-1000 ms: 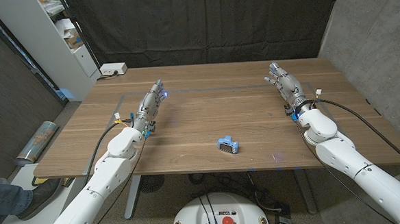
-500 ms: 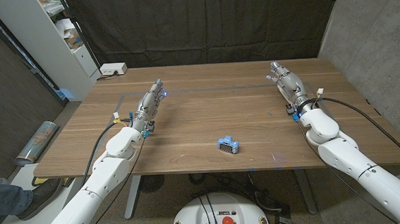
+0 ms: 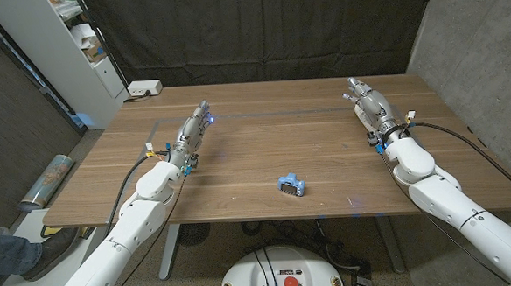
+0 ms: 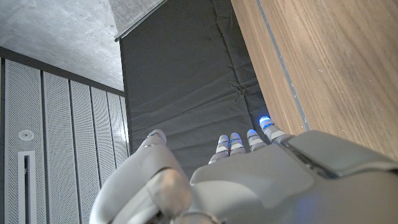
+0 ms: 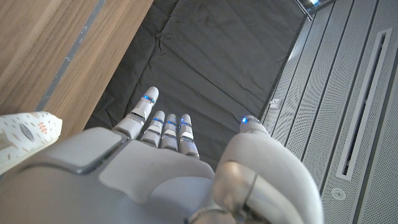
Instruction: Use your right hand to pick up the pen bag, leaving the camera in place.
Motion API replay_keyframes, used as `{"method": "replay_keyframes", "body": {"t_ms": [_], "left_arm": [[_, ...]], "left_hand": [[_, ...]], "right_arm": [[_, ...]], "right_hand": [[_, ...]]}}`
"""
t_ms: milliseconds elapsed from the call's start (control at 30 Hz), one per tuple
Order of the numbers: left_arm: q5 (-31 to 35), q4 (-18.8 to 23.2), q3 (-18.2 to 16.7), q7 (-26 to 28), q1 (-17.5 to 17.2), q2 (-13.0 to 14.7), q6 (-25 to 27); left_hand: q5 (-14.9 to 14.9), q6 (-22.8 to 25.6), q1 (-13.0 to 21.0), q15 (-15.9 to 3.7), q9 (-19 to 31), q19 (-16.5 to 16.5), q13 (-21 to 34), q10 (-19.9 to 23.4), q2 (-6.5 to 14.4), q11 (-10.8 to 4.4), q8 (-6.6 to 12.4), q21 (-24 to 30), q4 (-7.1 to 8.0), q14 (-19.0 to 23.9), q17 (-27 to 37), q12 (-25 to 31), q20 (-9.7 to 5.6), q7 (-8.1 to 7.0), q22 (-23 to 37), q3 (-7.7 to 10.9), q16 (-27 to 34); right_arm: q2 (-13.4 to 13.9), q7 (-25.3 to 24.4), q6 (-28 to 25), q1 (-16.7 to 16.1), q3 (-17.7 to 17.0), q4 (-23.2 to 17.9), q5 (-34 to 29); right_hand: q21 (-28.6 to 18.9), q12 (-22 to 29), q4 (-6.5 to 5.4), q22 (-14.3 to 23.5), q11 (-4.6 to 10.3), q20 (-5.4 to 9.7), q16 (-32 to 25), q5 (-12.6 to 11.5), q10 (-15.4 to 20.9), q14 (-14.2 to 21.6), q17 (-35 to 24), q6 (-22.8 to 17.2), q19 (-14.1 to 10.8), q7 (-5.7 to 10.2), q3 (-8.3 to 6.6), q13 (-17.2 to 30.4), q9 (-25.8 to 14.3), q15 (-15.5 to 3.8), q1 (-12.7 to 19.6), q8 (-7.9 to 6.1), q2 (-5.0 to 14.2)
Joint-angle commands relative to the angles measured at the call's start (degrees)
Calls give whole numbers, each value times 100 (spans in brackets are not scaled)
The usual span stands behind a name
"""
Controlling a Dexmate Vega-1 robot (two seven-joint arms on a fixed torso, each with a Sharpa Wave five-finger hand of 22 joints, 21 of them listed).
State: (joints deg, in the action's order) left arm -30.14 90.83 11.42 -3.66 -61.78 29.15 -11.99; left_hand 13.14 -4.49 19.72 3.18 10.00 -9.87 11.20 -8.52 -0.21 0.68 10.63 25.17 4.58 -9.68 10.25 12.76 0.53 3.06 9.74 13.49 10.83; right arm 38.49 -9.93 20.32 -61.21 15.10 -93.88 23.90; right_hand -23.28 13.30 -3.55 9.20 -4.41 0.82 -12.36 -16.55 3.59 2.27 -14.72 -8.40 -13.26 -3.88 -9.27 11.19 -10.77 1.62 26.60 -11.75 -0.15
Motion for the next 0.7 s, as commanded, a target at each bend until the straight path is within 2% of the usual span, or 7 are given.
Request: {"method": "replay_keyframes", "body": {"t_ms": [33,700], "left_arm": [[4,-46,15,-44,44,16,30],[-22,-52,-28,-87,11,28,-28]], "left_hand": [[1,11,25,-29,29,-513,-5,1,35,-7,39,-19,-44,-52,20,-18,24,7,10,6,26],[-3,20,23,-34,29,-495,-7,6,43,-7,34,-70,-57,-47,20,-25,32,10,12,-7,24]], "right_arm": [[73,-189,-93,-54,-64,-124,-299],[165,-499,-340,-118,-98,-367,-880]], "right_hand": [[46,-25,26,32,0,-22,-43,-40,37,58,-7,-29,-31,41,-14,5,-18,1,70,13,29],[113,-50,81,33,-6,-39,-36,-64,57,80,28,-35,-47,57,-34,3,-18,4,140,18,39]]}}
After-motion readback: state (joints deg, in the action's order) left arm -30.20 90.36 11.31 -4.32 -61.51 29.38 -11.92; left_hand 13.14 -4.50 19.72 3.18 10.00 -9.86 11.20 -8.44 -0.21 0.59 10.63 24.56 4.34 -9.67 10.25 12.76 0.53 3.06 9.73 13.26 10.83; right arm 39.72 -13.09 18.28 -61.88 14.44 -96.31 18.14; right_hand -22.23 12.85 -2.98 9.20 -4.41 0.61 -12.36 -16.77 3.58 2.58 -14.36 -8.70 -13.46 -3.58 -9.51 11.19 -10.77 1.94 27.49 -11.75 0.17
